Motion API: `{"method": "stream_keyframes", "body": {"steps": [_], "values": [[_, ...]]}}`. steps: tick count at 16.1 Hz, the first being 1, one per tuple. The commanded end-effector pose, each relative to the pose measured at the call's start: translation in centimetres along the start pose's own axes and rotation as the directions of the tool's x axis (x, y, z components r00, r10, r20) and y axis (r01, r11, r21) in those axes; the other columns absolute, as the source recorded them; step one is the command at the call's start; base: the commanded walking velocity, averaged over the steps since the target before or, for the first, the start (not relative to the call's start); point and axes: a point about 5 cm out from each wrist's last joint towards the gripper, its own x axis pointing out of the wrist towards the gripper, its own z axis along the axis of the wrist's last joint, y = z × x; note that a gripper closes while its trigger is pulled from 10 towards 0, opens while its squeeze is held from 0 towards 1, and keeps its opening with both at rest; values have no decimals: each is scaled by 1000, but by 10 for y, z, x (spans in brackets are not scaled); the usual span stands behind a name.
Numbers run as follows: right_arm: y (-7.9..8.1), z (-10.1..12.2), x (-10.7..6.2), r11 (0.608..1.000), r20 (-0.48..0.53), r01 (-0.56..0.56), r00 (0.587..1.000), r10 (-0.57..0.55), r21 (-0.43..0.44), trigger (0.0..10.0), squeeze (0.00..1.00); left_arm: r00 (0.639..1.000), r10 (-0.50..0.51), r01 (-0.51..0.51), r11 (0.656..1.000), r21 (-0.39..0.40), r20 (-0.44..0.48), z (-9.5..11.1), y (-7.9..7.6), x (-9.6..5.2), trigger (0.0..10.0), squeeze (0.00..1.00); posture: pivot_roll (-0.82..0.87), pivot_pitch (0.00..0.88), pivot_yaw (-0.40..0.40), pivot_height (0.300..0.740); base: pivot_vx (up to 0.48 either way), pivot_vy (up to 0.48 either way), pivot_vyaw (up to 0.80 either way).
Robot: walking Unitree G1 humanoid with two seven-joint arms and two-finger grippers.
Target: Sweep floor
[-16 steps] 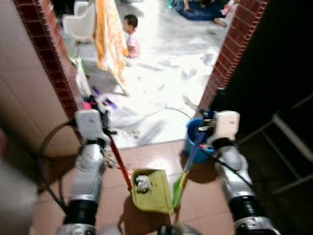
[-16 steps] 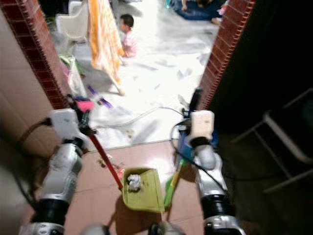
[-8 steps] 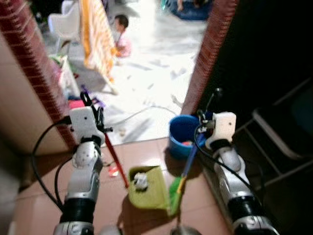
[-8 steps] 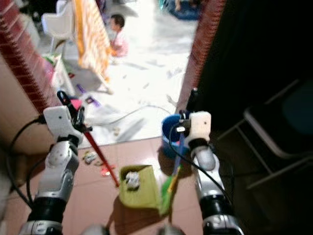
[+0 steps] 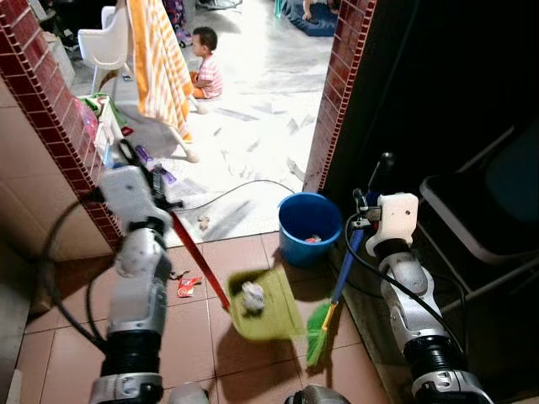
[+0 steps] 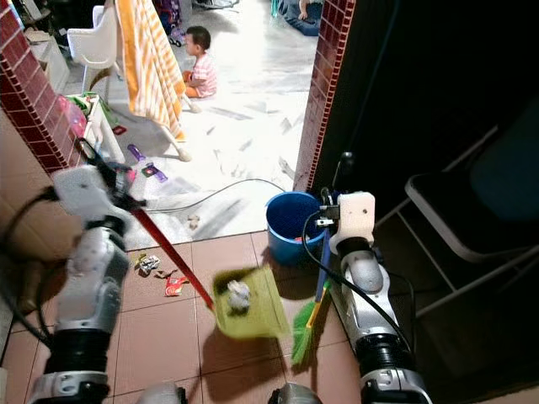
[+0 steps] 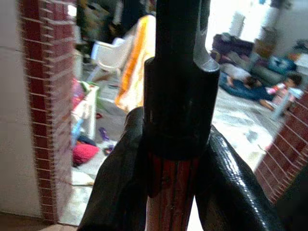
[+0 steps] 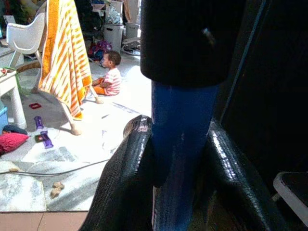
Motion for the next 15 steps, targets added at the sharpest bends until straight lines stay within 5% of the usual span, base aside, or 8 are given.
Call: {"method": "stream_keyframes", "body": {"steps": [1, 9, 15], "values": [[-5, 6, 5, 1000, 25, 18, 1000, -18, -22, 10000, 0, 992, 13, -9, 1000, -27, 128, 34, -1, 10, 10000, 0, -32, 0, -30, 740, 0, 0, 0], [-3, -8, -2, 1000, -25, -5, 1000, 4, -28, 10000, 0, 952, 93, -74, 994, -75, 292, 92, 7, 33, 10000, 0, -19, 0, -39, 740, 0, 0, 0], [7, -9, -2, 999, -21, -49, 999, 49, -2, 10000, 0, 934, 29, 17, 992, -124, 356, 112, -24, 50, 10000, 0, -31, 0, -33, 740, 43, 0, 0]]}}
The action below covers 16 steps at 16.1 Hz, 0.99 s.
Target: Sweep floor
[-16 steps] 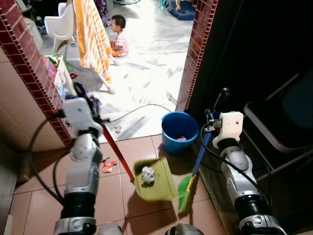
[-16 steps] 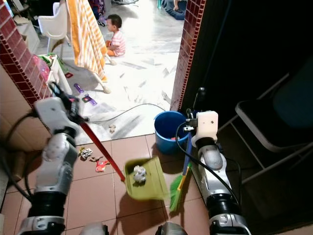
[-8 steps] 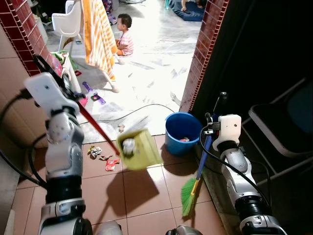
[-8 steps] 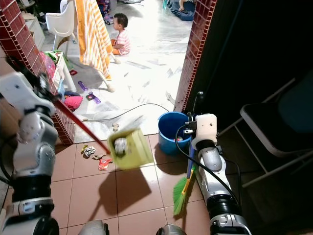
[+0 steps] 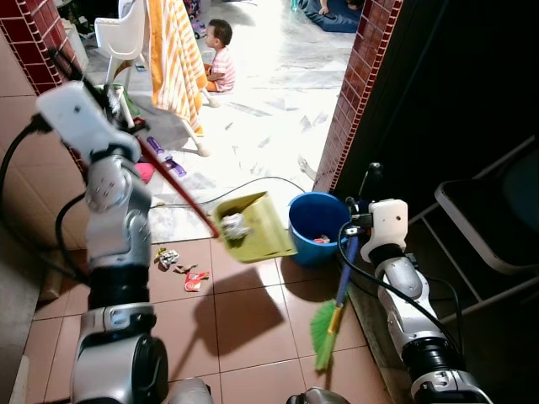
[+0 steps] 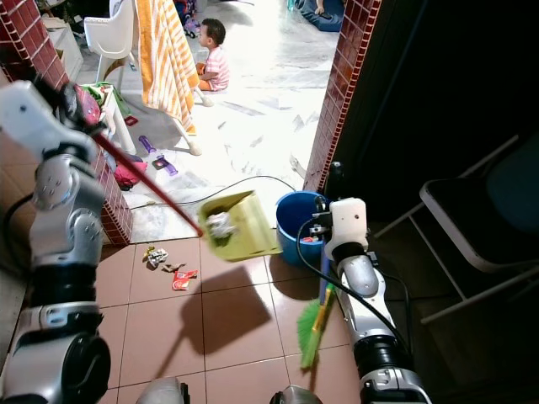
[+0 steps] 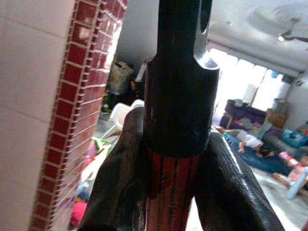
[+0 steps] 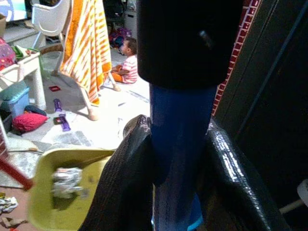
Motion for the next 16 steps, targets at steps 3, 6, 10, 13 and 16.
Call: {"method": "stream_keyframes", "body": {"steps": [3, 6, 10, 13, 16], "values": [[0, 1, -1, 1000, 11, 0, 1000, 0, 14, 10000, 0, 992, -44, 48, 998, -31, 120, 26, -18, 10, 10000, 0, -36, 0, -28, 740, 399, 0, 0], [4, 0, -2, 1000, 9, -15, 1000, 15, 28, 10000, 0, 991, -50, 55, 998, -36, 121, 25, -20, 10, 10000, 0, -36, 0, -28, 740, 472, 0, -379], [7, 1, 0, 999, 14, -33, 999, 32, 22, 10000, 0, 993, -49, 54, 998, -39, 107, 19, -20, 8, 10000, 0, -31, 0, -29, 740, 476, 0, -391], [7, 1, 1, 999, 13, -36, 999, 36, 20, 10000, 0, 993, -45, 50, 998, -38, 110, 19, -20, 9, 10000, 0, -30, 0, -29, 740, 477, 0, 0], [9, -1, -1, 999, 8, -46, 999, 46, 23, 10000, 0, 992, -43, 47, 998, -31, 120, 21, -21, 10, 10000, 0, -31, 0, -27, 740, 459, 0, 0]]}}
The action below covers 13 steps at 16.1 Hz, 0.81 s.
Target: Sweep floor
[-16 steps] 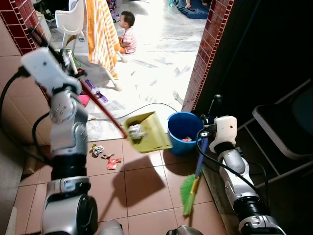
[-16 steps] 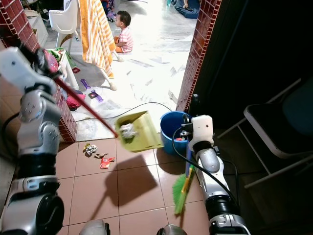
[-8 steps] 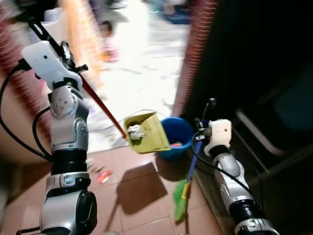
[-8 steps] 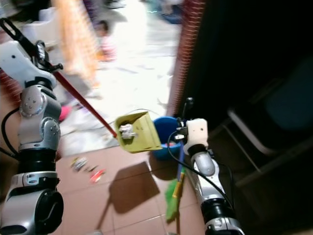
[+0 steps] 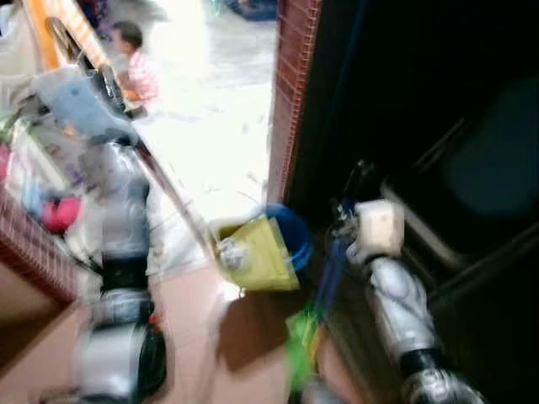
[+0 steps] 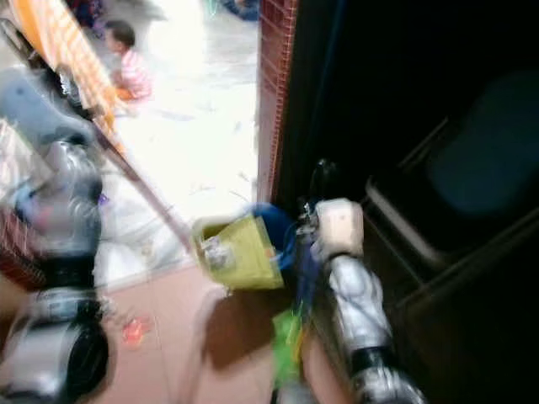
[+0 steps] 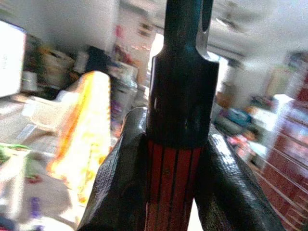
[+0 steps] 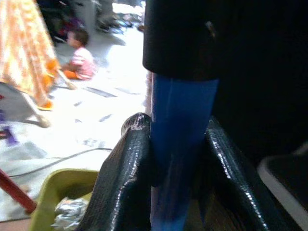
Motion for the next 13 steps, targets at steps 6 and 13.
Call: {"method": "stream_keyframes", "body": {"steps": [6, 13], "values": [[7, 9, 6, 999, 36, -36, 999, 37, -22, 10000, 0, 988, 10, -5, 999, -34, 153, 34, 1, 10, 10000, 0, -29, 0, -28, 740, 378, 201, 0], [8, 9, 6, 999, 33, -42, 999, 42, -21, 10000, 0, 974, 5, -27, 995, 93, 228, 33, -12, 4, 10000, 0, -36, 0, -34, 740, 52, 44, 0]]}}
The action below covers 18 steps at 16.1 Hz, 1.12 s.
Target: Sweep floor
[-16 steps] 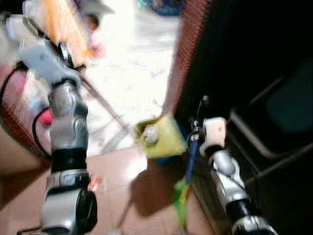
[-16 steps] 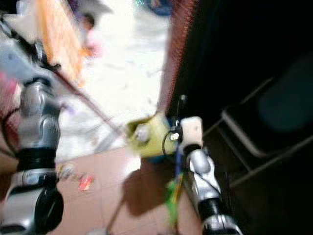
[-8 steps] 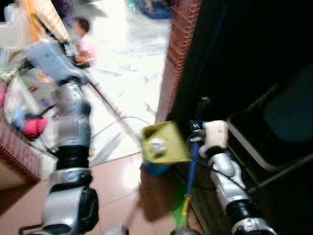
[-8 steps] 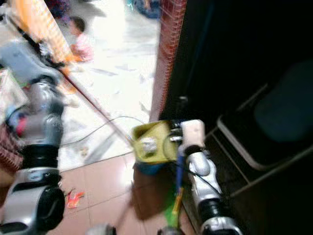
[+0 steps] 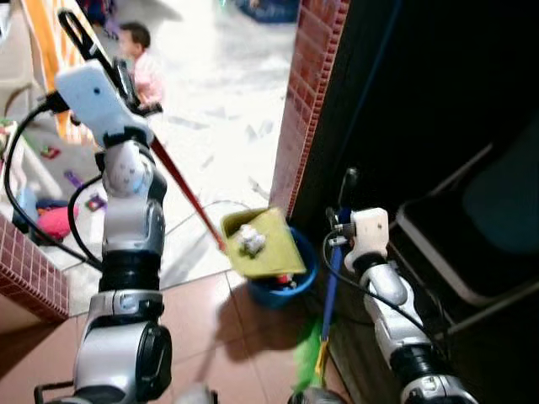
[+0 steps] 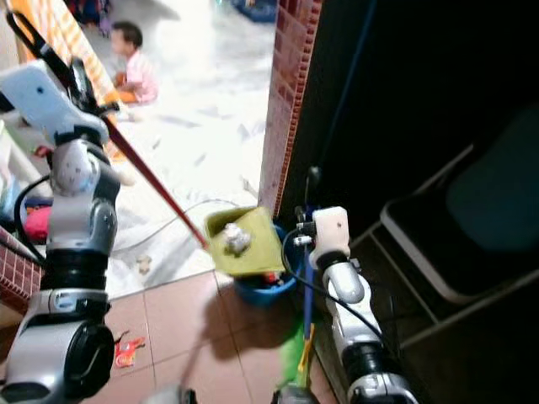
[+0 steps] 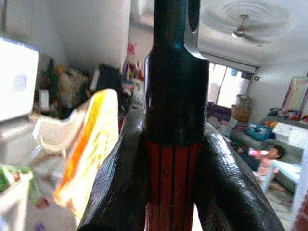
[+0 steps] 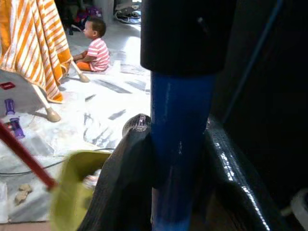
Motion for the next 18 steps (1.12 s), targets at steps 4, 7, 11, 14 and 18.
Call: {"method": "stream_keyframes", "body": {"steps": [4, 7, 11, 14, 18], "values": [[-9, 7, 1, 1000, 30, 22, 999, -22, -17, 10000, 0, 985, -83, 76, 996, 52, 148, 20, -30, -5, 10000, 0, -35, 0, -36, 740, 0, 0, 0], [-8, 7, 2, 1000, 31, 20, 999, -19, -17, 10000, 0, 985, -130, 127, 991, 31, 117, 8, -50, -21, 10000, 0, -35, 0, -36, 740, 0, 0, 0], [-8, 7, 3, 1000, 28, 19, 999, -18, -20, 10000, 0, 941, -301, 286, 952, 114, 153, -3, -81, -51, 10000, 0, -40, 0, -39, 740, 0, 0, 0], [-8, 8, 3, 1000, 32, 20, 999, -19, -22, 10000, 0, 896, -414, 389, 906, 169, 159, -15, -97, -74, 10000, 0, -45, 0, -38, 740, 0, 0, 0], [-10, 7, 2, 999, 31, 25, 999, -25, -23, 10000, 0, 813, -543, 510, 838, 192, 212, -10, -116, -87, 10000, 0, -56, 0, -34, 740, 0, 0, 0]]}}
